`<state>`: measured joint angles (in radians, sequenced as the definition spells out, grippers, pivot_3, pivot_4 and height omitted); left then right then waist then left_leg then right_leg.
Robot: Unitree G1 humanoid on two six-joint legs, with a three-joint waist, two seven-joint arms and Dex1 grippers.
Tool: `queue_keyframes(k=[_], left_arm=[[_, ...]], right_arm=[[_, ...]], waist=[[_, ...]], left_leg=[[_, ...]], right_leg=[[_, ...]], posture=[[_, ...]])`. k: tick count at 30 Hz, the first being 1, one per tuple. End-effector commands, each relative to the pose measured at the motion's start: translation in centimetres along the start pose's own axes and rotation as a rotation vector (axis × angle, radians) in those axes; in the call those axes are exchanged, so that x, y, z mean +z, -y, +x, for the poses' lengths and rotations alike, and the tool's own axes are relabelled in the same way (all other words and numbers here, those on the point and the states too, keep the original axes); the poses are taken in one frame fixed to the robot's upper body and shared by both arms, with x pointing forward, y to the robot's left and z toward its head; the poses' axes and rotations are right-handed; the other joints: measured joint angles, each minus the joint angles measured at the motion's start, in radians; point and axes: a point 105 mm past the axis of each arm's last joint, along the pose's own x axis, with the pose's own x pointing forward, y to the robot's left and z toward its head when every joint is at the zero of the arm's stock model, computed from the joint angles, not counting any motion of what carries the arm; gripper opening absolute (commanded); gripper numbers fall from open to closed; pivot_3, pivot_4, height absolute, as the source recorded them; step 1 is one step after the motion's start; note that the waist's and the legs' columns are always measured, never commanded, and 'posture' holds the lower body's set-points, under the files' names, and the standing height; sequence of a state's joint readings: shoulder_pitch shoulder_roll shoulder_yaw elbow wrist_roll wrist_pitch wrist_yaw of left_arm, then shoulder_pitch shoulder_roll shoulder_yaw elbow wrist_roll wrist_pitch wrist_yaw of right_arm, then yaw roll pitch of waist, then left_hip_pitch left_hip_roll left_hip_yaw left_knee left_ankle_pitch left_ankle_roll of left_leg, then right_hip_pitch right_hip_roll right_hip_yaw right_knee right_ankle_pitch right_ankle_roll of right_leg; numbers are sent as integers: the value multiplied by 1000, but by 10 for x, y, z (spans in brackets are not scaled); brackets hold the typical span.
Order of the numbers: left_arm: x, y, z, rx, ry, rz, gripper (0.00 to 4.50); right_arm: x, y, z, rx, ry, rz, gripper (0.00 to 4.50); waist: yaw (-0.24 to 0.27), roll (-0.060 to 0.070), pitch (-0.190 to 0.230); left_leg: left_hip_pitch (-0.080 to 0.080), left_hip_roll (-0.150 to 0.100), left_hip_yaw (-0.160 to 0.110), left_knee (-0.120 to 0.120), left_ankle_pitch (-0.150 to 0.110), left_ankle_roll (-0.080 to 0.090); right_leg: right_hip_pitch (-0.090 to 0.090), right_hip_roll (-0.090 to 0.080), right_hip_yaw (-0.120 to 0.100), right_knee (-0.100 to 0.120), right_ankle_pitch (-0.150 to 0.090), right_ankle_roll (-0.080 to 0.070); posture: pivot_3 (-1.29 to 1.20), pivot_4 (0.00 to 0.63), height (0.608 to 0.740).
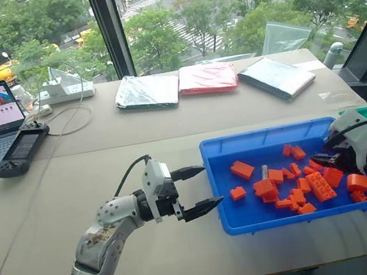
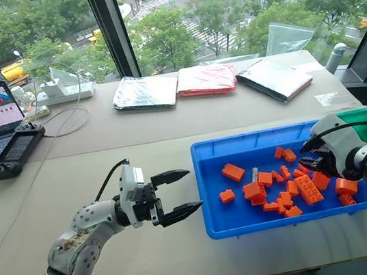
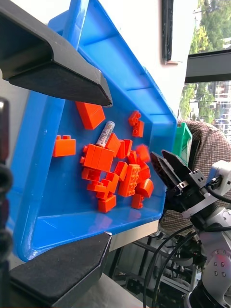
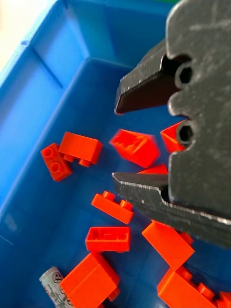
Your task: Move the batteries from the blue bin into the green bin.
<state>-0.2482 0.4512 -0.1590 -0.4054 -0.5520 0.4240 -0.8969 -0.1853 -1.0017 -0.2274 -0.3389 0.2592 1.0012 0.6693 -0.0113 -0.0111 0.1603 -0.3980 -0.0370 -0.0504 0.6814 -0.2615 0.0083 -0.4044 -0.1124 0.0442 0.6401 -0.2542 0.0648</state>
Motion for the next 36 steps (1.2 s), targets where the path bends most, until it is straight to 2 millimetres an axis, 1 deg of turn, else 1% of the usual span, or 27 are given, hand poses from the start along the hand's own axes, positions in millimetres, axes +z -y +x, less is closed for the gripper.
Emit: queue_keyframes(k=[1, 2, 3, 6, 10, 12, 14, 18, 22, 25, 29, 30, 32, 36], left_arm=[[10, 5, 1, -28, 20, 35, 4500], [10, 5, 1, -28, 20, 35, 4500], [10, 4, 1, -27, 19, 36, 4500], [10, 4, 1, -25, 20, 36, 4500], [9, 4, 2, -22, 20, 35, 4500], [8, 4, 2, -21, 20, 34, 4500], [8, 4, 1, -20, 20, 34, 4500], [7, 5, 1, -15, 20, 34, 4500], [7, 5, 0, -8, 19, 33, 4500], [7, 5, 0, -5, 20, 35, 4500], [6, 5, -1, -5, 19, 36, 4500], [6, 5, -1, -5, 20, 36, 4500], [6, 5, -1, -3, 20, 35, 4500], [6, 5, 0, -1, 20, 36, 4500]], right_arm=[[23, 1, -9, -9, 93, -39, 3895], [26, -4, -9, 13, 99, -54, 4240], [30, -11, -9, 46, 113, -74, 4413], [43, -35, -4, 148, 168, -86, 4413], [47, -58, 12, 236, 159, -123, 4413], [47, -61, 19, 242, 145, -122, 4413], [49, -61, 31, 242, 121, -82, 4413], [32, -70, 47, 288, 14, -35, 4413], [31, -79, 54, 324, 8, -19, 4413], [23, -84, 60, 335, -32, -24, 4413], [21, -89, 65, 352, -45, -39, 4413], [21, -90, 66, 356, -46, -39, 3909], [20, -91, 67, 354, -48, -42, 3401], [20, -91, 67, 359, -52, -42, 2030]], waist=[[0, 0, 0], [0, 0, 0], [0, 0, 0], [-1, 0, 0], [-2, 0, 0], [0, 0, 0], [0, 0, 0], [2, 0, 0], [-1, 0, 0], [-1, 0, 0], [-1, -1, 0], [-1, -2, -1], [-1, -3, -1], [0, -3, -1]], left_leg=[[0, 0, 0, 0, 0, 0], [0, 0, 0, 0, 0, 0], [0, 0, 0, 0, 0, 0], [0, 0, 0, 0, 0, 0], [1, 0, 0, 0, 0, 0], [0, 0, 0, 0, 0, 0], [0, 0, -1, 1, 0, 0], [0, 0, -1, 1, 0, 0], [-1, 0, -1, 1, 0, 0], [0, 0, -1, 1, 0, 0], [1, 0, -1, 1, 0, 0], [1, 0, -1, 1, 0, 0], [1, 0, -1, 1, 0, 0], [1, 0, -1, 1, 0, 0]], right_leg=[[0, 0, 0, 0, 0, 0], [0, 0, 0, 0, 0, 0], [0, 0, 0, 0, 0, 0], [0, 0, 0, 0, 0, 0], [0, 0, 0, 0, 0, 0], [0, 0, 0, 0, 0, 0], [0, 0, -1, 0, 0, 0], [0, 0, -1, 0, 0, 0], [0, 0, -1, 0, 0, 0], [0, 0, -1, 0, 0, 0], [1, 0, -1, 0, 0, 0], [1, 0, -1, 0, 0, 0], [1, 0, -1, 0, 0, 0], [1, 0, -1, 0, 0, 0]], posture=[[0, 150, 740], [0, 150, 740], [0, 150, 740], [0, 150, 740], [0, 150, 740], [0, 150, 740], [0, 150, 740], [0, 150, 740], [0, 150, 740], [0, 150, 740], [0, 150, 740], [0, 150, 740], [0, 150, 740], [0, 150, 740]])
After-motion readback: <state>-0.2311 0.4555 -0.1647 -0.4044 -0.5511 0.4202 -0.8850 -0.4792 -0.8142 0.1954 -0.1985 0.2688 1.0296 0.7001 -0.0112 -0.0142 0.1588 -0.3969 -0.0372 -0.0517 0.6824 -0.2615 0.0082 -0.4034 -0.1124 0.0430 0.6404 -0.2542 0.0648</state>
